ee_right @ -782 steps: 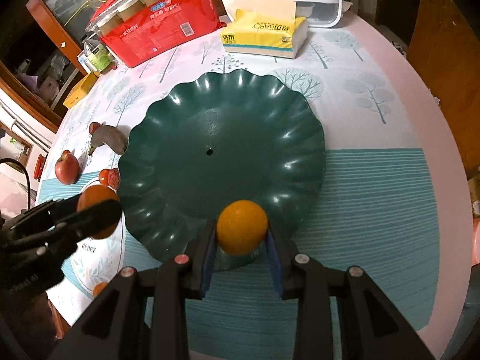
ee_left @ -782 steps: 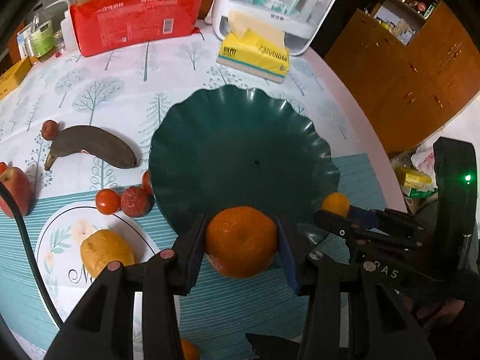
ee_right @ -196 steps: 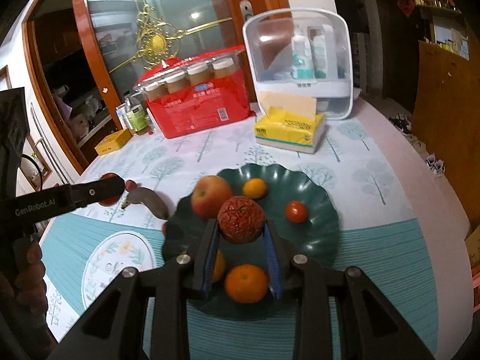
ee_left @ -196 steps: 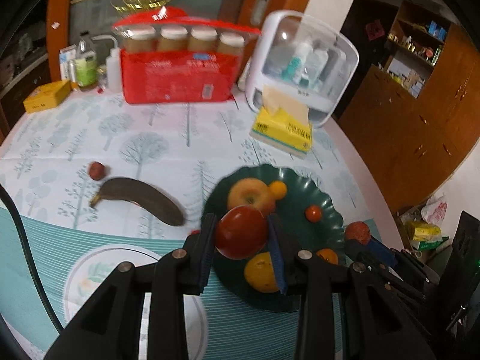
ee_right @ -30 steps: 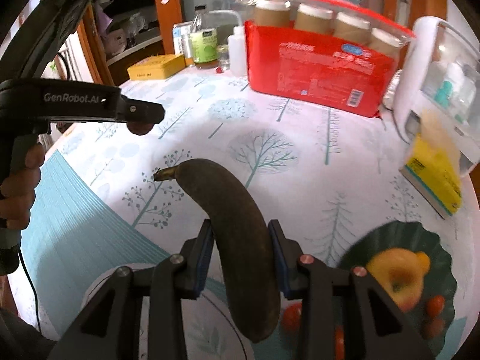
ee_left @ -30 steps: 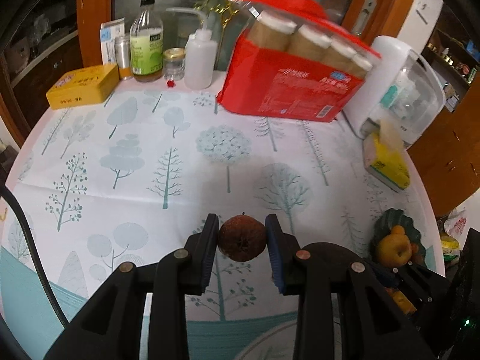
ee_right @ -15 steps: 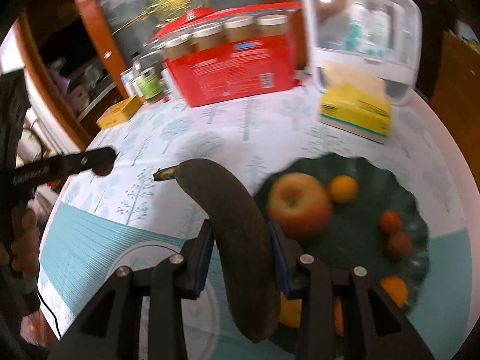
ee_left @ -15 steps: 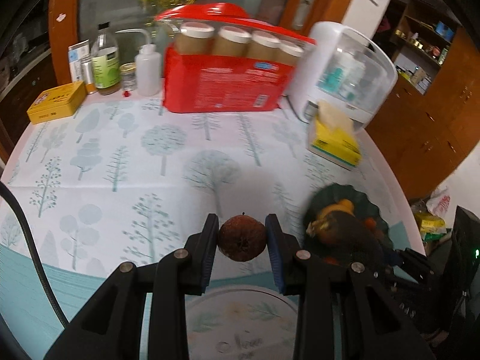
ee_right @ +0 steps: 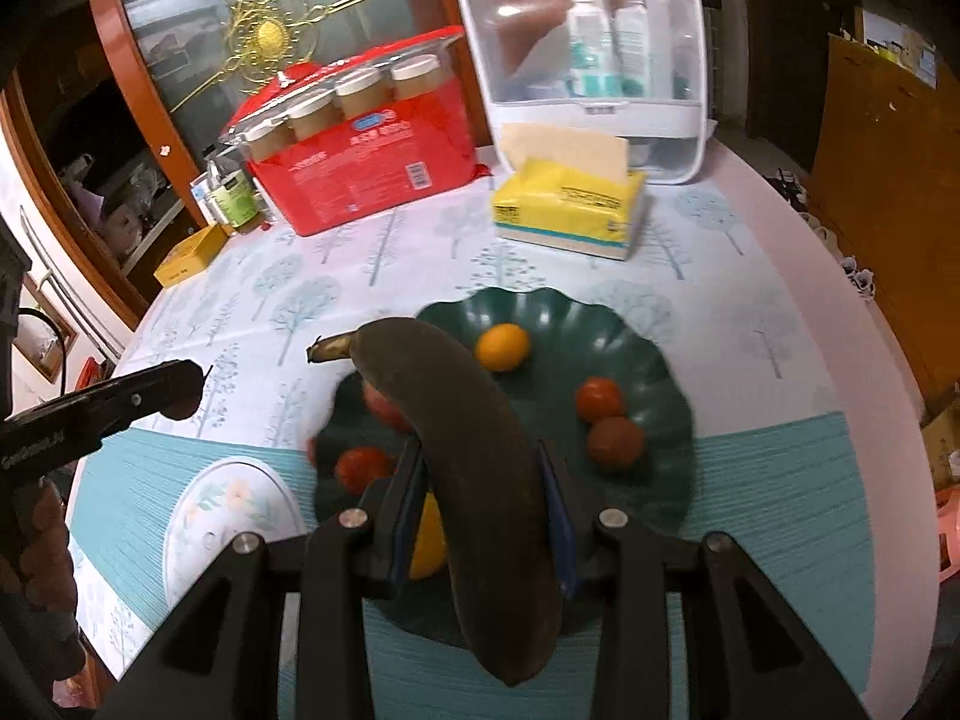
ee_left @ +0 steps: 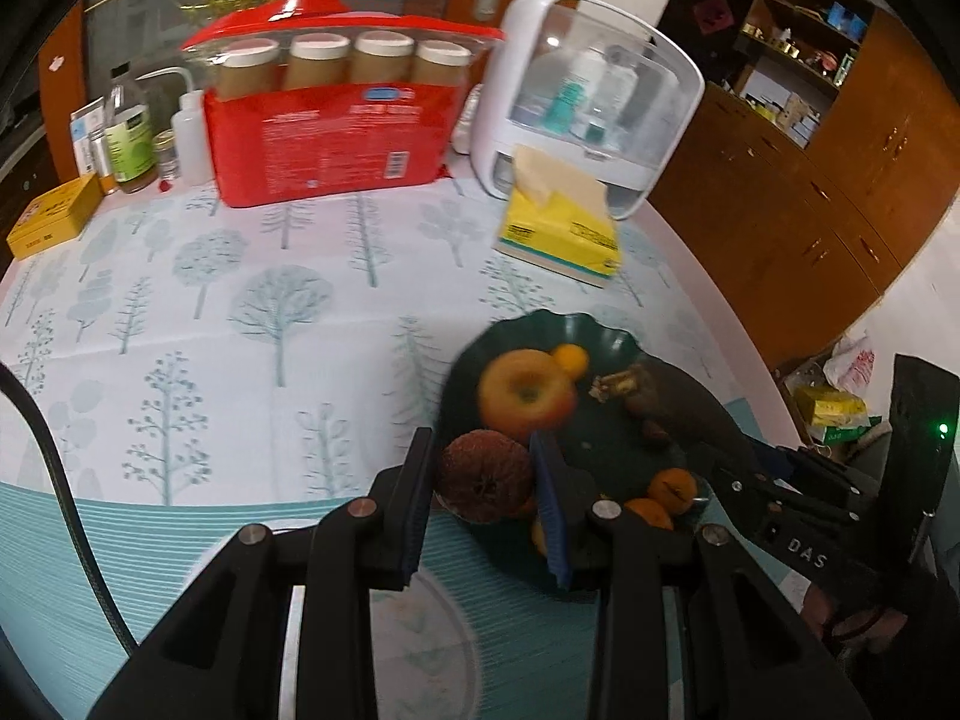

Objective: Organize fruits
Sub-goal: 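Carry the jujube and banana onto the green plate and open both grippers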

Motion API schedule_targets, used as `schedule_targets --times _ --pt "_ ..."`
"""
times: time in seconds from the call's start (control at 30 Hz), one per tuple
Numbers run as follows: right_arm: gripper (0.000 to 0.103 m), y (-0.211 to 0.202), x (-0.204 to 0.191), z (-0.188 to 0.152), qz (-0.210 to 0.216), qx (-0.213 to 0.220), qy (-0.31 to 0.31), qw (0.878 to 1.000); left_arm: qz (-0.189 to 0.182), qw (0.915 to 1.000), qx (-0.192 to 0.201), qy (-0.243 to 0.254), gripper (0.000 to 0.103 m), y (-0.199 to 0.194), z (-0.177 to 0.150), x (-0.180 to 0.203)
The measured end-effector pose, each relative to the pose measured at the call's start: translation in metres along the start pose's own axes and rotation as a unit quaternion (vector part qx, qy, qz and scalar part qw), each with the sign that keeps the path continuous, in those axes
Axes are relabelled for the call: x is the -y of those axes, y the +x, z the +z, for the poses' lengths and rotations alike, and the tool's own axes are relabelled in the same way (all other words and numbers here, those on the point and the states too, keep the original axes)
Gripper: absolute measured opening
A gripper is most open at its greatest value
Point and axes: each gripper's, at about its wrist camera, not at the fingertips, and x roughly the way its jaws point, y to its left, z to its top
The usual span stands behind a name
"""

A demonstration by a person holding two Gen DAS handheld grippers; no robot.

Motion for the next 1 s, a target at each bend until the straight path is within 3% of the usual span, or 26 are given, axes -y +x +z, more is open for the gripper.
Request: schedule_targets --times 0.4,0.73,0.83,0.9,1.0 --pt "0.037 0.016 0.047 0.005 0.005 -0.020 0.002 1.000 -0.007 0.9993 -0.037 -0.001 0.031 0.050 -0.003 0.057" --pt "0.037 0.046 0.052 -0.001 0.025 -0.048 -0.013 0.998 0.001 0.9974 -0.072 -0.001 0.031 0.090 -0.005 0.069" --pt "0.038 0.046 0.053 0.000 0.030 -0.042 -0.008 0.999 0.006 0.9969 -0.078 0.002 0.041 0.093 -0.004 0.070" --pt "0.041 0.044 0.055 0.000 0.037 -0.037 -0.008 0.999 0.010 0.9971 -0.076 0.003 0.055 0.090 -0.004 0.070" --pt "0.046 0.041 0.056 0.000 0.036 -0.036 -0.009 0.999 0.016 0.9973 -0.072 0.000 0.062 0.084 -0.004 0.066"
